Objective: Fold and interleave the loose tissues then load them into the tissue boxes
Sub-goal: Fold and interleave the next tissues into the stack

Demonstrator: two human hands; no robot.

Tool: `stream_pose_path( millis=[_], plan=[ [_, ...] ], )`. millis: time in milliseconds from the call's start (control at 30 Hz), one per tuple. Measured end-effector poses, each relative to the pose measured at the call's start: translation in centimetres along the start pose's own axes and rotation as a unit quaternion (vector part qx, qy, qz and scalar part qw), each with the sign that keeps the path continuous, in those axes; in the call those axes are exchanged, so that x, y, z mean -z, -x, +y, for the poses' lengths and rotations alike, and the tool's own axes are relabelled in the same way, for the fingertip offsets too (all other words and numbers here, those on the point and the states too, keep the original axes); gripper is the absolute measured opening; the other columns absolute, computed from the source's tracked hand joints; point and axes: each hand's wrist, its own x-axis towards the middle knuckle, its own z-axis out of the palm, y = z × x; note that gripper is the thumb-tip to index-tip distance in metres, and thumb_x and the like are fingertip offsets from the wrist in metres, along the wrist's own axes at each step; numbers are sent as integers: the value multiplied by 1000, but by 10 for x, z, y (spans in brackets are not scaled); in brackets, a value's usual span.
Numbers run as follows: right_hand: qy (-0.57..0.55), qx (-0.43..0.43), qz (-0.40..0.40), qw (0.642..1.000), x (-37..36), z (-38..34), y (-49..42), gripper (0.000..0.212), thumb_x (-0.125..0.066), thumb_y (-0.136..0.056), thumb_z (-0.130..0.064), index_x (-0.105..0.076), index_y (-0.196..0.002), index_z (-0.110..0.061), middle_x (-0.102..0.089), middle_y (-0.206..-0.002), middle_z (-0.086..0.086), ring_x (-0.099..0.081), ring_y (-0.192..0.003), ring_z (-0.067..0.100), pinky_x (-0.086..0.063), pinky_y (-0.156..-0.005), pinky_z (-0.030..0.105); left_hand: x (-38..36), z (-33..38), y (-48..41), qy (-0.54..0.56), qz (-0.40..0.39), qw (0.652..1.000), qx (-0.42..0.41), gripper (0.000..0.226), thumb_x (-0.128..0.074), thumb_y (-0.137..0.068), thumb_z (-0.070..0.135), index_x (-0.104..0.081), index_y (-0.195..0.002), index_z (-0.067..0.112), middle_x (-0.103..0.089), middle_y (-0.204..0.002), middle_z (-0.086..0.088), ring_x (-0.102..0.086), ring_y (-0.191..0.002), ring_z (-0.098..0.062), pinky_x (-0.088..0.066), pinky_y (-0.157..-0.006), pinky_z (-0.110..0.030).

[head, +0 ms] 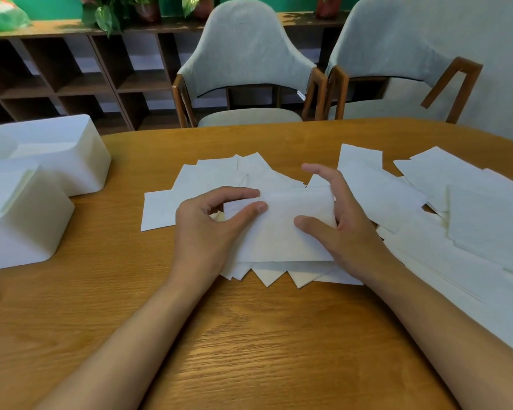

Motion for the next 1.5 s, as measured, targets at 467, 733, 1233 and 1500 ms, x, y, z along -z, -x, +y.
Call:
stream_pose_path(
  millis=[467, 733, 1233, 1500],
  plan=[
    [34, 35, 10, 999, -2, 0, 1, 37, -66, -95, -39, -47, -124, -49, -37, -113, -57, -40, -109, -25, -43, -80, 1, -3, -2, 1, -6, 19, 1000, -15, 17, -86, -85, 30, -80, -101, 30, -75, -104, 17, -65, -100, -4, -49, -83, -23],
    [5, 35, 88, 996, 12, -1, -7, 56, -70, -91, -39, -37, -136, -44, -33, -122, -55, -46, -113, -13, -43, -86, 8, 1, 13, 2, 129, -102, 984, 68, 40, -66, -101, 22, -54, -139, 29, -80, -98, 0, -76, -89, -13, -59, -72, -25],
    [20, -32, 109, 993, 26, 12, -12, 25, -64, -97, -19, -75, -109, -38, -64, -113, -37, -46, -109, -26, -30, -81, -10, -11, -7, 13, -172, -167, 942, -236, 42, -91, -78, 41, -70, -110, 23, -58, -118, 9, -58, -116, -12, -48, -96, -28],
    [37, -39, 118, 992, 23, 14, -13, 24, -63, -98, -22, -73, -111, -39, -60, -113, -38, -45, -108, -28, -31, -84, -6, -19, -15, 19, -238, -276, 894, -260, 27, -79, -86, 52, -77, -104, 33, -63, -111, 18, -59, -104, -7, -51, -87, -38]
  ],
)
